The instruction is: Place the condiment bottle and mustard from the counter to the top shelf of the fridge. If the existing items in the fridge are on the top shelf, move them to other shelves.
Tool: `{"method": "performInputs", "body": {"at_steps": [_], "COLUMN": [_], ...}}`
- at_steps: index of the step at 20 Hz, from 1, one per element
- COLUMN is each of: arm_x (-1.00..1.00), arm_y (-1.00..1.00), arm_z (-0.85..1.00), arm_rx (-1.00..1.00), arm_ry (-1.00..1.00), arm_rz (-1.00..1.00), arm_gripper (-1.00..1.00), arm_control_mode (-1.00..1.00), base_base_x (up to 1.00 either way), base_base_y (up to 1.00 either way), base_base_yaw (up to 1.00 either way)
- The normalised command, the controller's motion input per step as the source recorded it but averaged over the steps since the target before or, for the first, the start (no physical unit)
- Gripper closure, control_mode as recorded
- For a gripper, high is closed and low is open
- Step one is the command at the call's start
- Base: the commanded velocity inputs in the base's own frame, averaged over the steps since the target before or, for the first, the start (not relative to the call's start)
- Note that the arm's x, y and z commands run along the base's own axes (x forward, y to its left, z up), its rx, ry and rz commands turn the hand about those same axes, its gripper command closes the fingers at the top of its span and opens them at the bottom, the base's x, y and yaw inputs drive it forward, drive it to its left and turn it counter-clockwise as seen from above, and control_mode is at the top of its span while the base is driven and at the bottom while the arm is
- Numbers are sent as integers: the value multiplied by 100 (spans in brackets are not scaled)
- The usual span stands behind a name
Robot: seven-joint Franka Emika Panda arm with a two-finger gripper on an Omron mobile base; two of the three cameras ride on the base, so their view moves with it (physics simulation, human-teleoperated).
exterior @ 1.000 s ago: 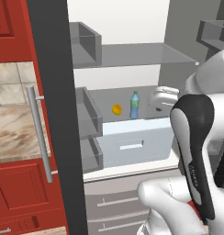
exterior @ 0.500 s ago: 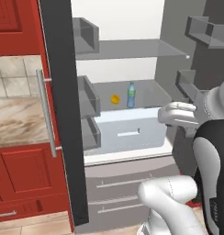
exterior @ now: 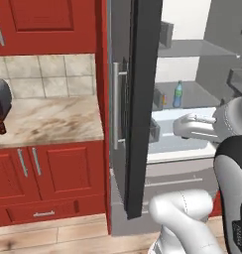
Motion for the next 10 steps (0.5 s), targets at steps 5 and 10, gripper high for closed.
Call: {"method": "performInputs", "body": {"at_steps": [5,10], "arm_x": [0,0], "arm_y": [0,0], "arm_z": [0,0], "arm_rx": [0,0], "arm_ry": [0,0], "arm_rz": [0,0], "arm_gripper": [-100,-100], "arm_control_mode": [100,100], "base_base_x": [15,55], "base_base_y": [100,100], "base_base_yaw": [6,3]}}
